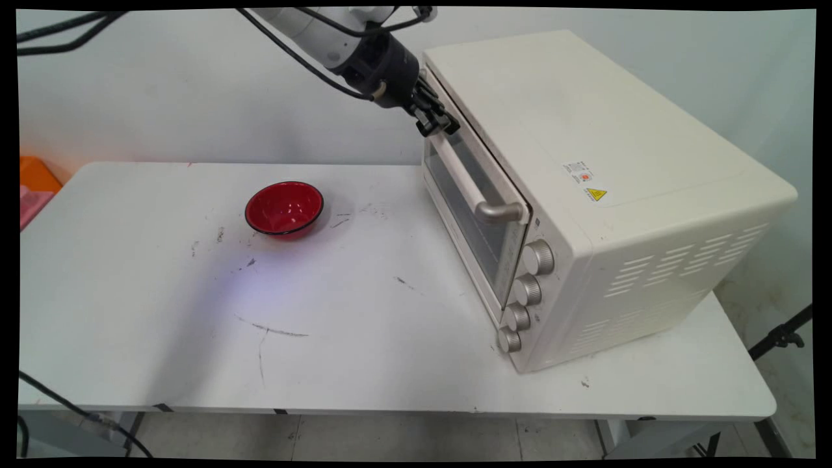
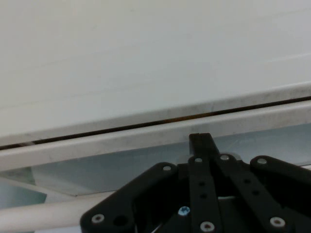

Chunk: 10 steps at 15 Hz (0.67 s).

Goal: Open the oven

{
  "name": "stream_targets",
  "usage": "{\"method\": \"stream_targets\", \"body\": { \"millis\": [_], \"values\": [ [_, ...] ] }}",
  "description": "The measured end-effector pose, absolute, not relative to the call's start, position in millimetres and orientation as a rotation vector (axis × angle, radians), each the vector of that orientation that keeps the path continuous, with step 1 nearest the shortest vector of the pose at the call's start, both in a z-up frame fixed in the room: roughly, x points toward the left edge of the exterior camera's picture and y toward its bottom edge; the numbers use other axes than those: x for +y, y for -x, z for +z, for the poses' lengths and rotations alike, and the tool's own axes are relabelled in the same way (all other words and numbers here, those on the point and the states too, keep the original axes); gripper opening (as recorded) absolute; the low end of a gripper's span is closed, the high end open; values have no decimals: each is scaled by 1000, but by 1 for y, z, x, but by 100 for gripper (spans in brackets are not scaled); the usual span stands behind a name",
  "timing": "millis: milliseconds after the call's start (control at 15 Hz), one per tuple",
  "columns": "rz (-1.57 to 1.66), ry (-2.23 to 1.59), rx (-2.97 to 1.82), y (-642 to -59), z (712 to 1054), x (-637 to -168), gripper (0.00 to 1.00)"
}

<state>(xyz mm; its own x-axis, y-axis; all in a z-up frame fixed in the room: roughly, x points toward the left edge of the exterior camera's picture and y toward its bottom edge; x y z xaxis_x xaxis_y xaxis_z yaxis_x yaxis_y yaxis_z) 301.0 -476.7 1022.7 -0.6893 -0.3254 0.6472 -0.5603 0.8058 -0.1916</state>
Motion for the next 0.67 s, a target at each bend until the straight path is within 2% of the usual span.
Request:
{"method": "stream_targets", "body": {
  "millis": [667],
  "values": [
    [492, -683, -2395, -308, 1018, -473, 0]
  ]
}}
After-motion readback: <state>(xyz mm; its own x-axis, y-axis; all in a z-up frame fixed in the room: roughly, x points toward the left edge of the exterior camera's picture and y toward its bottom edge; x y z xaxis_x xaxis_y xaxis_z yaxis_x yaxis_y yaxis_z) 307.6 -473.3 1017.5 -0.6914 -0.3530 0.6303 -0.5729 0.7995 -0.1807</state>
